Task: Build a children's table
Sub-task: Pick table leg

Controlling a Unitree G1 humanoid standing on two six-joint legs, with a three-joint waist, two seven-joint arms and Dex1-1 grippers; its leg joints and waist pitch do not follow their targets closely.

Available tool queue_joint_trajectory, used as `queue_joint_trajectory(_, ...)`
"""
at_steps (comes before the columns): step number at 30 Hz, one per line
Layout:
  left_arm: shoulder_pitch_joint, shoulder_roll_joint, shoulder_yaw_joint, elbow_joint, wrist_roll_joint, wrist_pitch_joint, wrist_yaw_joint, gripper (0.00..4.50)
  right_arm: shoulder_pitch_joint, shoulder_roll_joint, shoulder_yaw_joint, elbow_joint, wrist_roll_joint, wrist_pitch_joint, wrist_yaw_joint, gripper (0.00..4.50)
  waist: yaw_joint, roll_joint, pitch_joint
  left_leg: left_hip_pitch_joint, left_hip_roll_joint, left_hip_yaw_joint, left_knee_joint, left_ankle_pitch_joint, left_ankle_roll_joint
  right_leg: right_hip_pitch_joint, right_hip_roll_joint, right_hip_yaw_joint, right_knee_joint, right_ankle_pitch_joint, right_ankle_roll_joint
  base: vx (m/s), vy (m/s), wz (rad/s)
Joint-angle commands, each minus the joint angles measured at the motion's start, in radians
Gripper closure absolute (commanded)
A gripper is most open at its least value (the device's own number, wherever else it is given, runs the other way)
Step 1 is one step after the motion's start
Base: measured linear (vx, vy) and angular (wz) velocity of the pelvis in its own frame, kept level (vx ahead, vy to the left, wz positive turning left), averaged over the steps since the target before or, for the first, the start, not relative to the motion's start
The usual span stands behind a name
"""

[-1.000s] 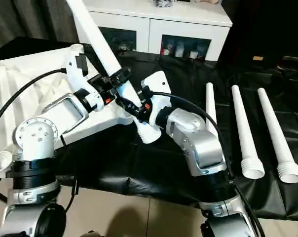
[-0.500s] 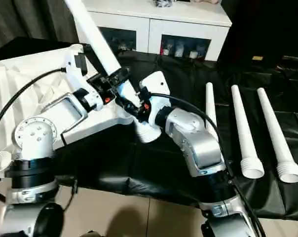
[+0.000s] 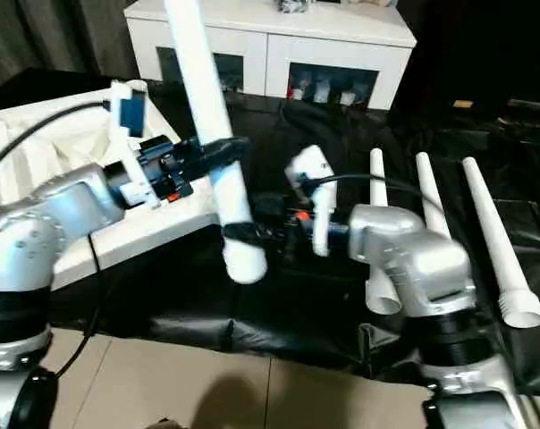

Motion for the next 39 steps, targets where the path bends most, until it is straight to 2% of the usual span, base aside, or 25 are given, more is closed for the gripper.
queue_joint_trajectory(1,-0.017,0.003,0.004,-0.048,-0.049,0.003,-0.059,2.65,-0.006,-0.018,-0.013,0.001,0.003,0.026,0.004,0.87,0.000,0.007,-0.071,0.013,0.046,-0.014,-0.069,-0.076,0.004,0.054,-0.074,0.050,-0.068,0.043,-0.256,0.000,0.000,0.00)
queue_joint_trajectory(3,-0.019,0.015,-0.001,-0.050,-0.057,0.004,-0.095,2.65,-0.009,-0.026,-0.015,0.000,0.026,0.048,0.026,0.87,0.001,0.008,-0.072,0.013,0.046,-0.015,-0.068,-0.074,0.005,0.055,-0.074,0.049,-0.067,0.049,-0.260,0.000,0.000,0.00)
queue_joint_trajectory(5,-0.025,0.009,0.006,-0.040,-0.072,0.007,-0.112,2.65,-0.010,-0.028,-0.016,-0.008,0.059,0.070,0.052,1.20,0.002,0.010,-0.072,0.012,0.046,-0.015,-0.068,-0.077,0.003,0.055,-0.075,0.049,-0.067,0.052,-0.267,0.000,0.000,0.00)
queue_joint_trajectory(7,-0.026,0.011,0.001,-0.036,-0.071,0.000,-0.124,2.66,-0.008,-0.030,-0.012,-0.016,0.073,0.080,0.064,1.23,0.002,0.009,-0.073,0.013,0.046,-0.015,-0.067,-0.076,0.004,0.056,-0.074,0.049,-0.067,0.059,-0.270,0.000,0.000,0.00)
queue_joint_trajectory(10,-0.027,0.011,-0.003,-0.031,-0.072,-0.004,-0.130,2.66,-0.004,-0.031,-0.007,-0.025,0.086,0.087,0.073,1.60,0.003,0.010,-0.074,0.012,0.047,-0.015,-0.067,-0.073,0.002,0.056,-0.075,0.048,-0.066,0.061,-0.269,0.000,0.000,0.00)
queue_joint_trajectory(12,-0.029,0.011,-0.006,-0.022,-0.070,-0.008,-0.140,2.66,0.003,-0.035,0.006,-0.036,0.101,0.096,0.086,1.69,0.004,0.009,-0.074,0.011,0.046,-0.016,-0.067,-0.068,0.001,0.058,-0.075,0.048,-0.065,0.066,-0.269,0.000,0.000,0.00)
queue_joint_trajectory(17,-0.033,0.013,-0.008,-0.009,-0.060,-0.015,-0.145,2.66,0.006,-0.036,0.009,-0.042,0.117,0.108,0.095,2.09,0.004,0.010,-0.074,0.011,0.046,-0.016,-0.067,-0.069,0.000,0.058,-0.075,0.048,-0.065,0.063,-0.270,0.000,0.000,0.00)
queue_joint_trajectory(18,-0.034,0.014,-0.006,-0.005,-0.057,-0.016,-0.146,2.66,0.005,-0.034,0.009,-0.041,0.118,0.108,0.094,2.33,0.004,0.008,-0.075,0.012,0.046,-0.016,-0.067,-0.069,0.000,0.058,-0.075,0.048,-0.065,0.062,-0.269,0.000,0.000,0.00)
queue_joint_trajectory(22,-0.034,0.013,-0.005,-0.002,-0.052,-0.018,-0.144,2.66,0.005,-0.029,0.004,-0.040,0.115,0.103,0.082,2.48,0.005,0.009,-0.075,0.012,0.046,-0.015,-0.066,-0.068,-0.003,0.058,-0.075,0.048,-0.065,0.061,-0.268,0.000,0.000,0.00)
queue_joint_trajectory(24,-0.038,0.011,-0.008,0.015,-0.007,-0.039,-0.106,2.66,0.003,-0.015,-0.004,-0.031,0.102,0.086,0.053,2.55,0.005,0.009,-0.076,0.011,0.046,-0.016,-0.066,-0.061,-0.003,0.058,-0.075,0.048,-0.064,0.072,-0.269,0.000,0.000,0.00)
queue_joint_trajectory(25,-0.040,0.009,-0.008,0.019,-0.006,-0.039,-0.104,2.31,0.003,-0.014,-0.004,-0.030,0.101,0.085,0.052,2.56,0.005,0.009,-0.076,0.013,0.046,-0.016,-0.066,-0.063,-0.003,0.057,-0.075,0.048,-0.064,0.069,-0.268,0.000,0.000,0.00)
queue_joint_trajectory(26,-0.054,-0.008,-0.004,0.070,0.058,-0.067,-0.017,2.10,-0.011,0.020,-0.016,0.002,0.053,0.038,-0.031,2.56,0.004,0.009,-0.076,0.013,0.046,-0.015,-0.065,-0.063,-0.003,0.058,-0.075,0.048,-0.064,0.070,-0.267,0.000,0.000,0.00)
queue_joint_trajectory(27,-0.065,-0.029,0.006,0.109,0.110,-0.095,0.069,1.96,-0.033,0.065,-0.022,0.046,-0.024,-0.032,-0.146,2.57,0.001,0.012,-0.073,0.012,0.047,-0.016,-0.067,-0.082,-0.022,0.053,-0.078,0.048,-0.069,0.033,-0.262,0.000,0.000,0.00)
queue_joint_trajectory(28,-0.065,-0.029,0.006,0.109,0.110,-0.095,0.069,1.93,-0.033,0.065,-0.022,0.046,-0.024,-0.032,-0.146,2.58,-0.002,0.008,-0.075,0.014,0.042,-0.016,-0.067,-0.091,-0.034,0.057,-0.076,0.047,-0.072,0.005,-0.249,0.000,0.000,0.00)
queue_joint_trajectory(29,-0.068,-0.042,0.016,0.118,0.116,-0.094,0.106,1.93,-0.040,0.085,-0.030,0.058,-0.039,-0.037,-0.187,2.58,0.001,0.009,-0.076,0.015,0.044,-0.018,-0.068,-0.089,-0.035,0.060,-0.079,0.048,-0.070,0.003,-0.247,0.000,0.000,0.00)
queue_joint_trajectory(31,-0.068,-0.073,0.017,0.121,0.149,-0.106,0.185,1.73,-0.041,0.113,-0.020,0.061,-0.083,-0.077,-0.247,2.60,0.000,0.011,-0.077,0.013,0.048,-0.018,-0.068,-0.071,-0.046,0.057,-0.077,0.049,-0.067,0.039,-0.243,0.000,0.000,0.00)
queue_joint_trajectory(32,-0.068,-0.073,0.017,0.121,0.149,-0.106,0.185,1.60,-0.041,0.113,-0.020,0.061,-0.083,-0.077,-0.247,2.61,-0.001,0.009,-0.076,0.013,0.046,-0.018,-0.068,-0.066,-0.043,0.057,-0.076,0.048,-0.068,0.052,-0.242,0.000,0.000,0.00)
queue_joint_trajectory(33,-0.067,-0.094,0.010,0.127,0.187,-0.125,0.242,1.54,-0.037,0.128,0.008,0.058,-0.139,-0.130,-0.291,2.61,0.001,0.008,-0.079,0.012,0.043,-0.017,-0.067,-0.061,-0.036,0.061,-0.075,0.049,-0.065,0.071,-0.243,0.000,0.000,0.00)
queue_joint_trajectory(35,-0.074,-0.126,0.019,0.144,0.218,-0.144,0.321,1.36,-0.032,0.145,0.035,0.061,-0.195,-0.177,-0.350,2.62,0.000,0.009,-0.078,0.009,0.046,-0.018,-0.067,-0.054,-0.035,0.059,-0.076,0.048,-0.065,0.092,-0.237,0.000,0.000,0.00)
queue_joint_trajectory(36,-0.091,-0.169,0.045,0.171,0.226,-0.163,0.401,1.36,-0.029,0.173,0.052,0.070,-0.251,-0.219,-0.427,2.62,-0.002,0.003,-0.077,0.009,0.044,-0.017,-0.067,-0.057,-0.031,0.061,-0.075,0.048,-0.067,0.089,-0.236,0.000,0.000,0.00)
queue_joint_trajectory(37,-0.091,-0.169,0.045,0.171,0.226,-0.163,0.401,1.26,-0.029,0.173,0.052,0.070,-0.251,-0.219,-0.427,2.62,-0.001,0.007,-0.076,0.009,0.043,-0.017,-0.066,-0.053,-0.034,0.059,-0.075,0.049,-0.066,0.088,-0.235,0.000,0.000,0.00)
queue_joint_trajectory(39,-0.112,-0.213,0.064,0.194,0.222,-0.190,0.443,1.19,-0.024,0.218,0.074,0.082,-0.311,-0.267,-0.513,2.62,-0.001,0.006,-0.076,0.009,0.044,-0.017,-0.068,-0.061,-0.033,0.058,-0.076,0.050,-0.068,0.072,-0.232,0.000,0.000,0.00)
